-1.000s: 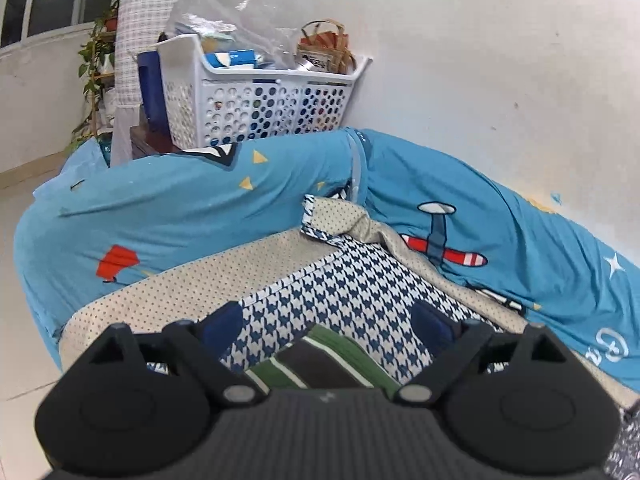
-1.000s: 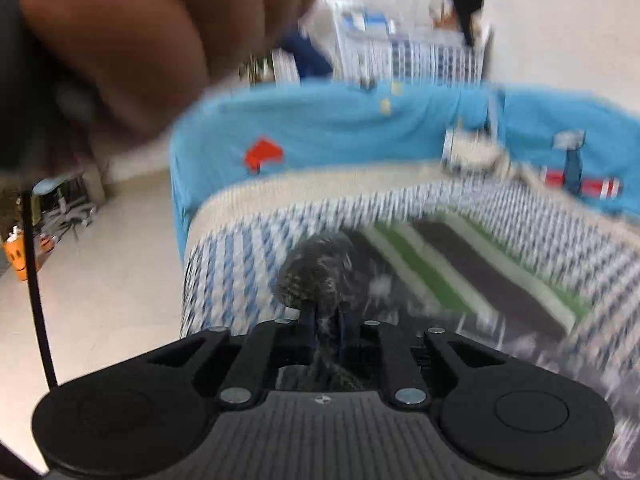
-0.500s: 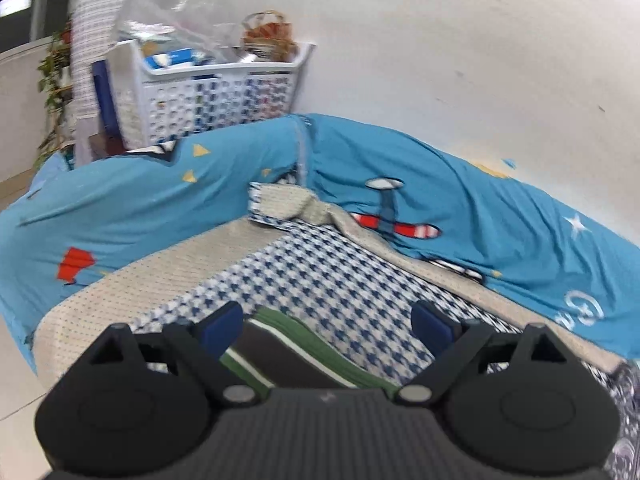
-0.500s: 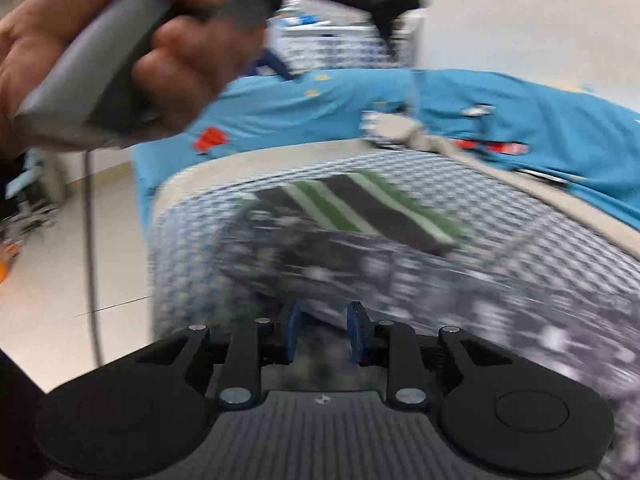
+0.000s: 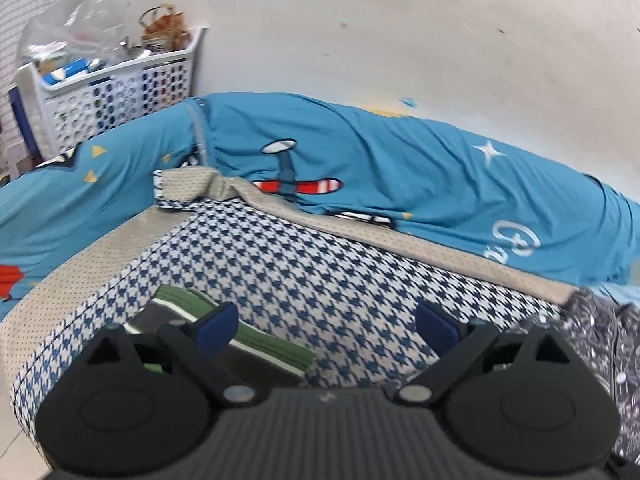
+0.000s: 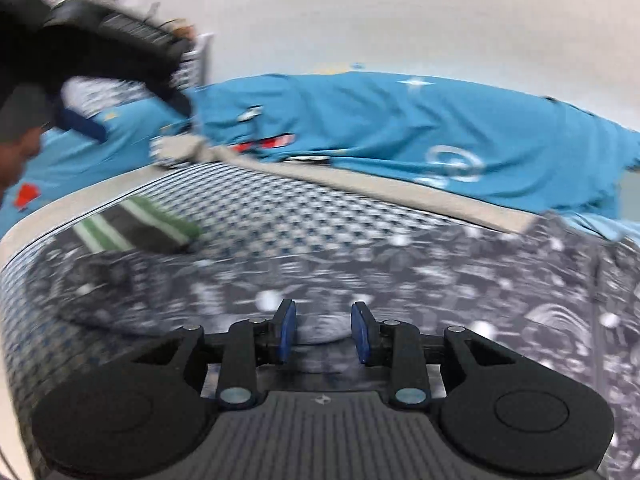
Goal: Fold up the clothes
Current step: 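Move the right gripper back over the hoodie front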
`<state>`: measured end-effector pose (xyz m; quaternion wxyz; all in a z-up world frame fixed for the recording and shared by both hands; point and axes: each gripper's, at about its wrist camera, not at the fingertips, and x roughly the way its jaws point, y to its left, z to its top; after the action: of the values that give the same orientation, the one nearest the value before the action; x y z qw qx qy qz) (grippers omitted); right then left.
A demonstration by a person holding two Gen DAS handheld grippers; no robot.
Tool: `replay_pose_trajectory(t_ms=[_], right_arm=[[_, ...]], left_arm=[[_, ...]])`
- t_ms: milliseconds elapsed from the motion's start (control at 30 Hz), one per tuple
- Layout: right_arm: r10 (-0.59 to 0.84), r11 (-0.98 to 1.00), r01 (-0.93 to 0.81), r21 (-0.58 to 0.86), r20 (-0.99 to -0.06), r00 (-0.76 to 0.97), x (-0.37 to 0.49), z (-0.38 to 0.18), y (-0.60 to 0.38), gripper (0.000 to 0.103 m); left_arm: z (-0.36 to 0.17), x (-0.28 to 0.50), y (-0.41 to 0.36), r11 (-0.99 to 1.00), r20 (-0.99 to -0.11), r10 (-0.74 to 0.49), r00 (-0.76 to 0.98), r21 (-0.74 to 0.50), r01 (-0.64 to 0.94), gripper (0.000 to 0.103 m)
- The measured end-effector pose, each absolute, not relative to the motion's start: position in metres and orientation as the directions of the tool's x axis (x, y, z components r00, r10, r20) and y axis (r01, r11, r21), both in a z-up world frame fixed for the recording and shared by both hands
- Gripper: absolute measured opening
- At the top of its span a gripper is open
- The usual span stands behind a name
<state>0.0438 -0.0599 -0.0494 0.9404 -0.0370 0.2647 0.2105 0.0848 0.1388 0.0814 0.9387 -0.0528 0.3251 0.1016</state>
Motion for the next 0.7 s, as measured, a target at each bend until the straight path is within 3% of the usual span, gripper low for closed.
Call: replay_pose_trajectory(t_ms=[233,400,700], right_arm=[[0.344,0.933,-0.336,0.127,-0.582,0.737,0.06,-0.071,-0.074,0.03],[0.316,0.928,-0.372,0.032,-0.599,0.735,0.05,-0.083,-0.058,0.033],[0.315,0.917,-0.398,-0.006,-0.599,0.736,0.046,-0.086,-0.054,0.039]], left_arm=[[0.071,0.09,0.11,0.99,-0.64,0.119,0.759,0.014,-0.143,0.096],[0.06,0.092,0.093,0.995,-0.665,0.101,0.74,0.048,-0.093,0.098],[0.054,0.092,0.067,0.996,-0.674,0.084,0.734,0.076,-0.045,0.101]])
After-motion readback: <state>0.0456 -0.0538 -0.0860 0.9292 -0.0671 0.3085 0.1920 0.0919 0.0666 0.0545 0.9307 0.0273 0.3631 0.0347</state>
